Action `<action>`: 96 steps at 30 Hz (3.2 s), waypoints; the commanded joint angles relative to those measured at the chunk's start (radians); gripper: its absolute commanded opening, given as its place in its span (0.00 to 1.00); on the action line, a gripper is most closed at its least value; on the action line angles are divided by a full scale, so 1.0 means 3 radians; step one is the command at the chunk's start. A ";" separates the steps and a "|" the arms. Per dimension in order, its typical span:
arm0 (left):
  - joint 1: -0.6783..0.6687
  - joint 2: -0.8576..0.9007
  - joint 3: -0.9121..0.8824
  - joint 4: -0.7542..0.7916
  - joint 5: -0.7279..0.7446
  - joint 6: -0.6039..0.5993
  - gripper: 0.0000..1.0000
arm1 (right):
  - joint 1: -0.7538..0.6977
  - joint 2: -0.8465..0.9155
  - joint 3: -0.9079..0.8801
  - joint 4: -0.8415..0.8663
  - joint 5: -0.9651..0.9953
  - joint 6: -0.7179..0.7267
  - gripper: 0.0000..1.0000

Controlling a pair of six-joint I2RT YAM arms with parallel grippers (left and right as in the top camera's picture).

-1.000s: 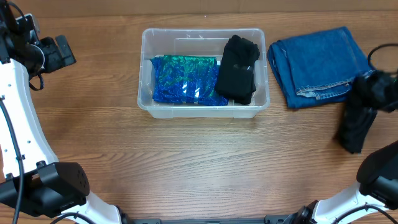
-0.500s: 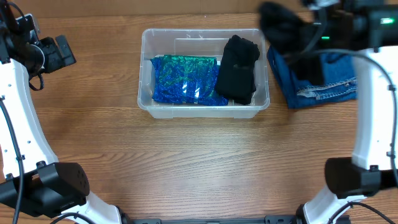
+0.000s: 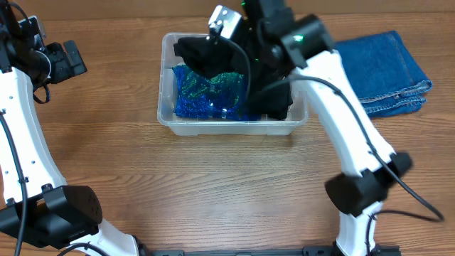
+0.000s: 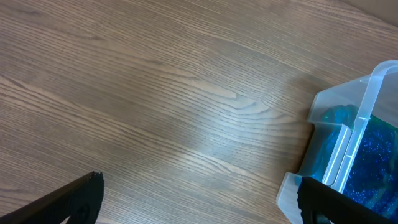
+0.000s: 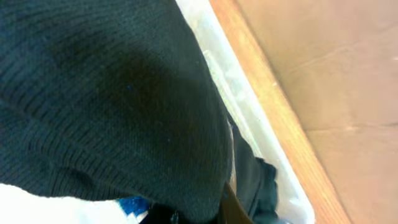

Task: Pack container
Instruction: 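Carry the black cloth with the right gripper and lower it into the bin, then open the right gripper and lift it out of the bin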

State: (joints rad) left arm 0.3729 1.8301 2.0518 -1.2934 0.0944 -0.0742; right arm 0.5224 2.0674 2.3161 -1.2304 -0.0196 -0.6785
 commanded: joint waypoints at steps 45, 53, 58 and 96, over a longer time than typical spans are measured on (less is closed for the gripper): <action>-0.0023 -0.0048 -0.0011 0.0000 0.0024 0.0051 1.00 | 0.0106 0.0114 0.0010 -0.0118 -0.0300 0.0994 1.00; -0.0023 -0.0048 -0.0011 0.0000 0.0024 0.0051 1.00 | -0.0139 0.0127 0.0000 0.0387 -0.0348 0.2140 0.88; -0.0023 -0.0048 -0.0011 0.0000 0.0023 0.0051 1.00 | -0.0037 0.0398 -0.0019 0.0548 -0.0421 0.2644 0.77; -0.0023 -0.0048 -0.0011 0.0000 0.0023 0.0051 1.00 | -0.1703 0.0046 0.0652 -0.0816 0.0085 0.3137 1.00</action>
State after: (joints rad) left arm 0.3729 1.8301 2.0518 -1.2934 0.0944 -0.0742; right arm 0.1246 2.0434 2.5202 -1.4361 -0.0307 0.1452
